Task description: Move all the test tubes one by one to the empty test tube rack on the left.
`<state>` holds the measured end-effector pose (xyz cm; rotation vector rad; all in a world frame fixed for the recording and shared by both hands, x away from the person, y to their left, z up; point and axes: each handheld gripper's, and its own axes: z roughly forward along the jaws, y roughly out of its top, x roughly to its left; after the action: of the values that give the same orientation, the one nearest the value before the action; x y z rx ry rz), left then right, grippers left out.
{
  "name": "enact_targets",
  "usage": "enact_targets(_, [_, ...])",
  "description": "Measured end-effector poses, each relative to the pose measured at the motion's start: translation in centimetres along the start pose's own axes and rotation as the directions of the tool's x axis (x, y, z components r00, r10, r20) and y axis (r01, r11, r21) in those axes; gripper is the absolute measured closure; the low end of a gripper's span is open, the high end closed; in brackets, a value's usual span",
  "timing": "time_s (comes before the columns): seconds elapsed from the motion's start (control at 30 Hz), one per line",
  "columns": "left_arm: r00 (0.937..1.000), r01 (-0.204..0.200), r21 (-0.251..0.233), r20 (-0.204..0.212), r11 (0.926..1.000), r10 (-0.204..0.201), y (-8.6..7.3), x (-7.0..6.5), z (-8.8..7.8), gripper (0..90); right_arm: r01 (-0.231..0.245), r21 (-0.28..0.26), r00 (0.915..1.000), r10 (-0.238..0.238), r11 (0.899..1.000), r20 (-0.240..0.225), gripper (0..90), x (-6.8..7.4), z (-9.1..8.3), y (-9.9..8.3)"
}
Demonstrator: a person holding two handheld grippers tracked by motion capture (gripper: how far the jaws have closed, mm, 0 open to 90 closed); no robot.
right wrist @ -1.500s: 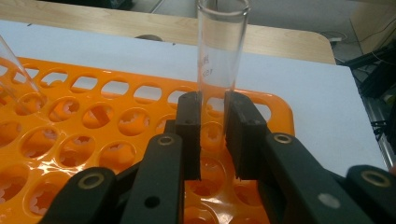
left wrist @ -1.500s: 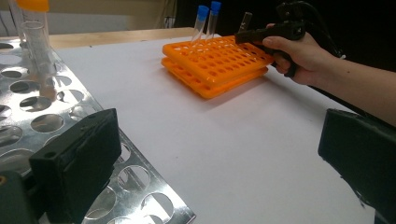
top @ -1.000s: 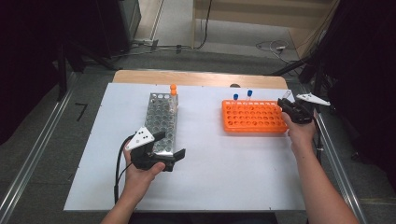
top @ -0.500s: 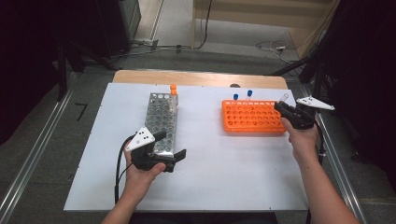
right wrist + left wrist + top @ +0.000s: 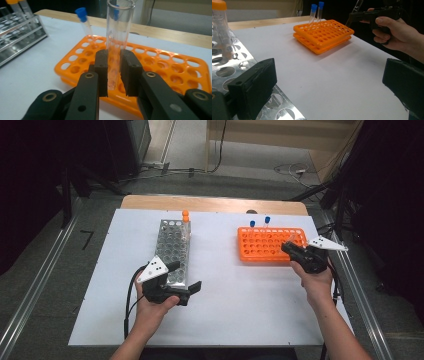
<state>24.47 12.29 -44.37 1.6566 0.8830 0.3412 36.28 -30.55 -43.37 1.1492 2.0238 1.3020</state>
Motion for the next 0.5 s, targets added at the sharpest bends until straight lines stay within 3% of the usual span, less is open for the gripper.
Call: enact_targets(0.5, [0.9999,-0.012,0.006,0.010,0.9999,0.012,0.0,-0.5,0.3,0.0,0.059,-0.005,0.9903,-0.060,0.998,-0.126,74.0,5.1,-1.2,-0.9])
